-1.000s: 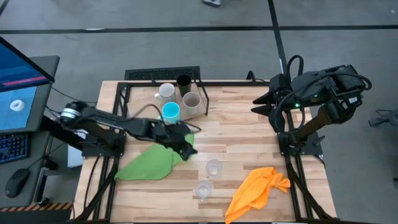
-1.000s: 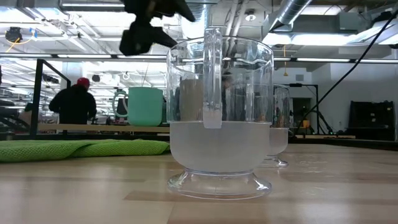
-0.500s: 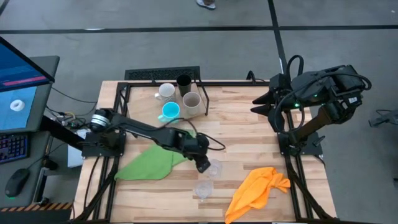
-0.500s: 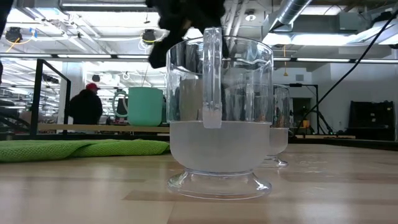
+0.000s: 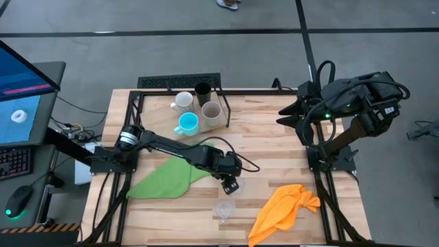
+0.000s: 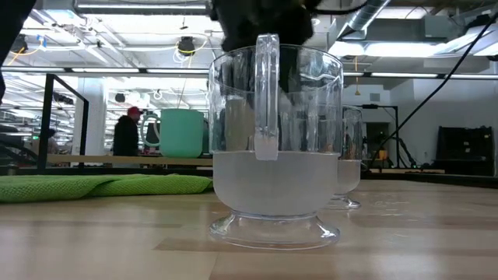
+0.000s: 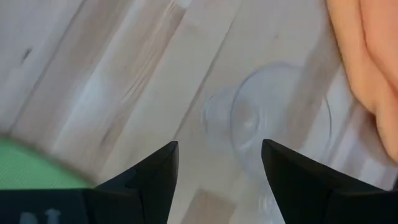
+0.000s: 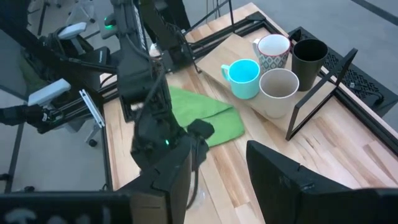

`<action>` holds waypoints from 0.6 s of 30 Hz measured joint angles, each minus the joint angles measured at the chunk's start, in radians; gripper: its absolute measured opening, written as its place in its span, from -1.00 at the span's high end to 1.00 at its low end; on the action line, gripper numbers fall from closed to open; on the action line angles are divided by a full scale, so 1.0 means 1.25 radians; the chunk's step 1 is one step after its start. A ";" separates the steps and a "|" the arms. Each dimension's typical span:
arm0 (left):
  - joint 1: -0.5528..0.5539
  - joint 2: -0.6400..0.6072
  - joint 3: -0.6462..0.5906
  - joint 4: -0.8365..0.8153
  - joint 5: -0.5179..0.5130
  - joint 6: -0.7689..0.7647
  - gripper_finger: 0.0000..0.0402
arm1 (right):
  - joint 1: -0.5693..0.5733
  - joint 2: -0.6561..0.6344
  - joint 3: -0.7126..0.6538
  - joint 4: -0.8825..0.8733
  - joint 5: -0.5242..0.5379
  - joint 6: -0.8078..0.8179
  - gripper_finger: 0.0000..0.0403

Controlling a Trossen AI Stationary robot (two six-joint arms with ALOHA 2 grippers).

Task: Stack small to large cups/mugs on shelf
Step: Put the transparent mug on the shelf

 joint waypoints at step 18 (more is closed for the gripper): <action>0.008 0.025 -0.002 -0.056 -0.014 0.007 0.20 | 0.001 0.000 0.000 0.000 0.000 0.000 0.13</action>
